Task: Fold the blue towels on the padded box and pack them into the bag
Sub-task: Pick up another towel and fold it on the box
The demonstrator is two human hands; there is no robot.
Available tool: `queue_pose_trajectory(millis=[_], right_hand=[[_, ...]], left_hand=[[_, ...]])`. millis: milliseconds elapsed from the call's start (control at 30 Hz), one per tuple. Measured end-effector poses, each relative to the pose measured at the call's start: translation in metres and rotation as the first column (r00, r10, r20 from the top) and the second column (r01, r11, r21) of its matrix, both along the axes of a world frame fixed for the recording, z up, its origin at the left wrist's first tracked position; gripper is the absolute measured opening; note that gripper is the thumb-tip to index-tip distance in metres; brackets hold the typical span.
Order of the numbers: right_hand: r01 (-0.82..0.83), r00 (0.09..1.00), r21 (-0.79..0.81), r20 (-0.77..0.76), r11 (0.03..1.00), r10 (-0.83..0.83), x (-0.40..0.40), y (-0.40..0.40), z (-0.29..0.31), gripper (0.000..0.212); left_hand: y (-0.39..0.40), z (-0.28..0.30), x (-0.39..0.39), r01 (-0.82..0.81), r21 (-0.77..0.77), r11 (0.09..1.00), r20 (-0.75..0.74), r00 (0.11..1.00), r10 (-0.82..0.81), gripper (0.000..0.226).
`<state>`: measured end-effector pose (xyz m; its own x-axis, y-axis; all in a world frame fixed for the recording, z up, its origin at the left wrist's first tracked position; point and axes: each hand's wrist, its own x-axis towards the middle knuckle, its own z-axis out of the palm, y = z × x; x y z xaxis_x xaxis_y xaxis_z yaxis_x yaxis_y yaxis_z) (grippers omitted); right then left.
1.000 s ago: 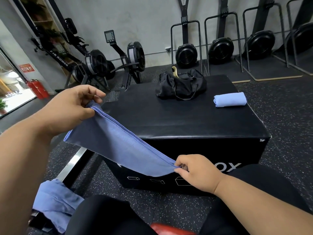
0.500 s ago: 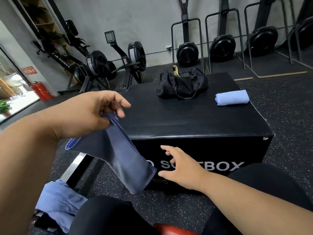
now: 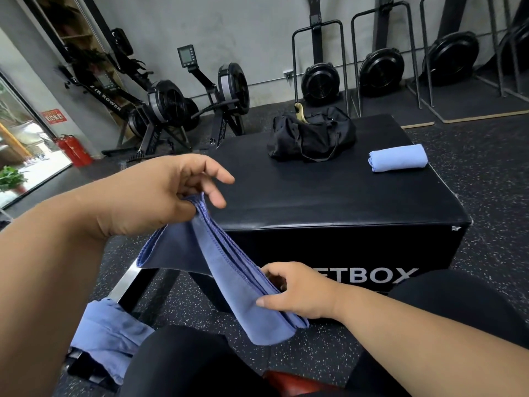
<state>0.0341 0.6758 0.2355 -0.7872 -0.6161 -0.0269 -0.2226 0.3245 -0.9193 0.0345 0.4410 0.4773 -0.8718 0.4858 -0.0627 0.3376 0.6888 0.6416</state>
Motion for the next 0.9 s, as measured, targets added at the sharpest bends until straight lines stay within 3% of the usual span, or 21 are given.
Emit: queue_pose_trajectory(millis=[133, 267, 333, 433, 500, 667, 767, 900], right_hand=[[-0.021, 0.999, -0.084, 0.031, 0.996, 0.023, 0.004, 0.004, 0.001, 0.024], [0.025, 0.999, -0.084, 0.028, 0.996, -0.023, 0.007, 0.003, -0.001, 0.032], [0.038, 0.999, -0.075, -0.004, 0.996, -0.038, 0.008, 0.002, -0.001, 0.046], [0.087, 0.991, -0.033, -0.099, 0.996, -0.089, 0.010, 0.002, -0.001, 0.084], [0.126, 0.967, 0.003, -0.225, 0.992, -0.122, 0.012, 0.001, -0.002, 0.092], [0.184, 0.851, -0.040, -0.494, 0.982, -0.180, 0.016, 0.001, -0.011, 0.061], [0.193, 0.885, -0.081, -0.417, 0.978, -0.209, 0.013, 0.001, -0.012, 0.044], [0.258, 0.936, -0.133, -0.212, 0.957, -0.282, 0.013, 0.000, -0.012, 0.046]], left_hand=[[0.004, -0.001, -0.003, -0.043, 0.031, 0.999, -0.023, 0.999, 0.044, 0.066], [0.008, 0.003, -0.003, -0.049, 0.040, 0.998, -0.076, 0.996, 0.052, 0.063], [0.008, 0.005, -0.004, -0.060, 0.040, 0.997, -0.103, 0.993, 0.064, 0.063], [0.009, 0.006, -0.008, -0.109, 0.080, 0.991, -0.131, 0.984, 0.119, 0.060], [0.008, 0.006, -0.012, -0.148, 0.102, 0.984, -0.149, 0.975, 0.163, 0.060], [0.006, 0.005, -0.016, -0.169, 0.144, 0.975, -0.190, 0.962, 0.195, 0.059], [0.003, 0.003, -0.018, -0.172, 0.142, 0.975, -0.198, 0.960, 0.199, 0.066], [0.004, 0.001, -0.018, -0.161, 0.165, 0.973, -0.202, 0.960, 0.193, 0.066]])
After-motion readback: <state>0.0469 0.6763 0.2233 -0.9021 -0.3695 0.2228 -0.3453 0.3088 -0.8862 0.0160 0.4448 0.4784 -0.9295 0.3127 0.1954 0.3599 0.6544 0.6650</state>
